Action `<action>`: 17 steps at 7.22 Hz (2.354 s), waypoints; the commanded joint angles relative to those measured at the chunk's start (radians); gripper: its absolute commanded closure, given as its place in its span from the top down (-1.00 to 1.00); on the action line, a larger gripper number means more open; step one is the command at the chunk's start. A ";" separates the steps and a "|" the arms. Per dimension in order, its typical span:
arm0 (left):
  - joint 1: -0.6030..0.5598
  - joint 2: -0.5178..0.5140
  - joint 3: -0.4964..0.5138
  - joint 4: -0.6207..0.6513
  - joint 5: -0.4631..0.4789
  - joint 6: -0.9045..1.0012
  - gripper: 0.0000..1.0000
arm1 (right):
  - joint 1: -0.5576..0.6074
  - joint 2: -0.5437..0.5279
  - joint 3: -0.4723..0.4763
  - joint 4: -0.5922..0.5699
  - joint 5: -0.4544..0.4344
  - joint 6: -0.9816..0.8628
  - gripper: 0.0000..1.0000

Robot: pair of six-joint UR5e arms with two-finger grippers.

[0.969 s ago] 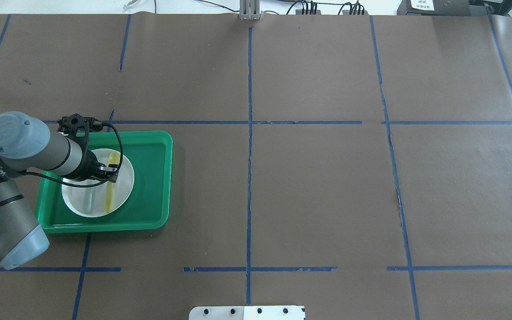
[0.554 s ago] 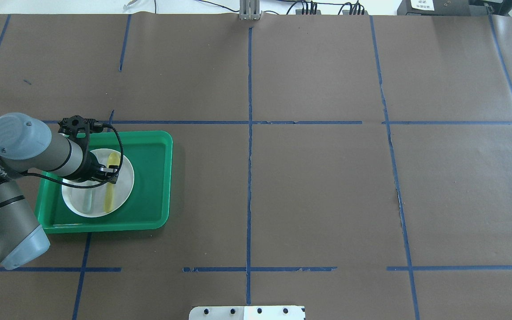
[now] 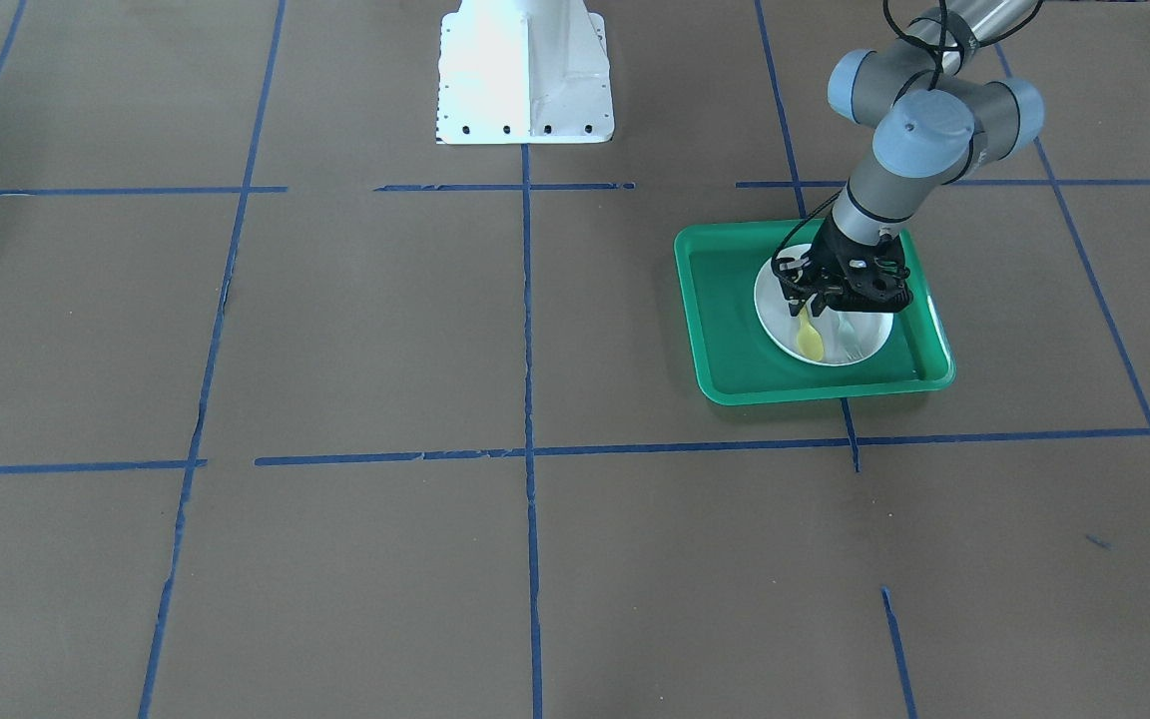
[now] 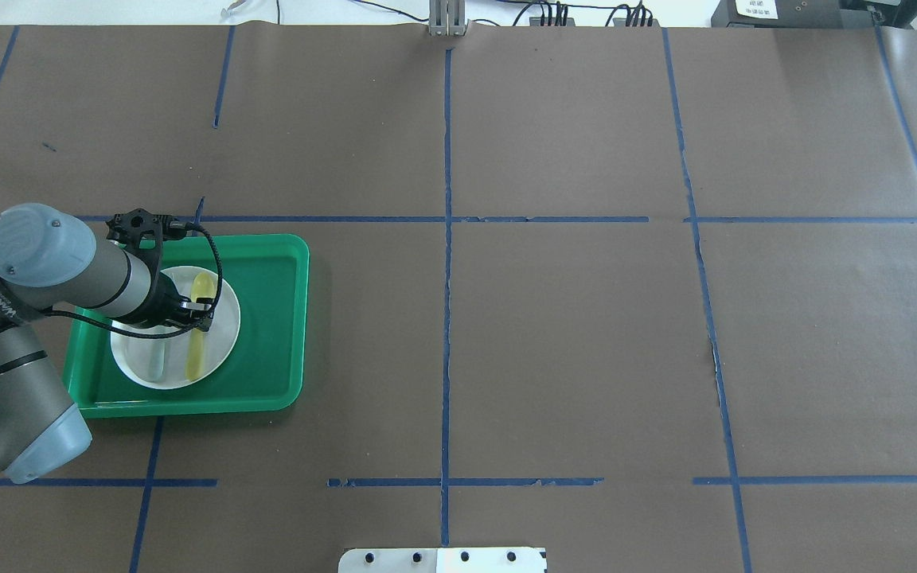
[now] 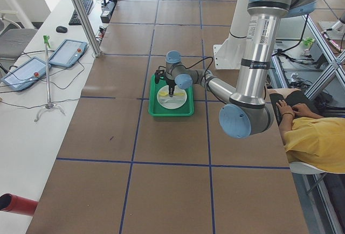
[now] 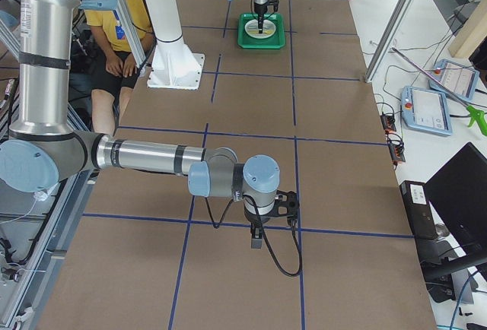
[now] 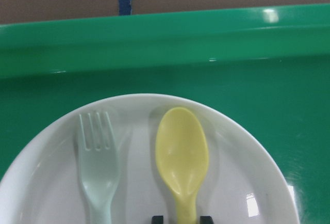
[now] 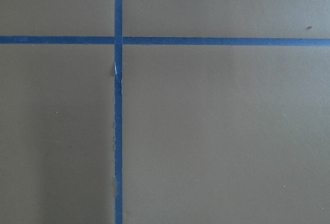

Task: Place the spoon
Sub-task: 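Lower the left gripper and close it on the yellow spoon handle, then carry the yellow spoon off the plate and set it on the tray beside it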

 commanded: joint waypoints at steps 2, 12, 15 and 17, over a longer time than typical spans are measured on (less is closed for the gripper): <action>0.003 -0.007 -0.002 0.001 -0.002 -0.017 -0.89 | 0.000 0.000 0.000 0.000 0.000 0.000 1.00; 0.022 -0.200 0.010 0.198 -0.013 -0.189 -1.00 | 0.000 0.000 0.000 0.000 0.000 0.000 1.00; 0.053 -0.199 0.010 0.197 -0.010 -0.181 -0.44 | 0.000 0.000 0.000 0.000 0.000 0.000 1.00; 0.053 -0.195 -0.008 0.198 -0.008 -0.176 0.99 | 0.000 0.000 0.000 0.000 0.000 0.000 1.00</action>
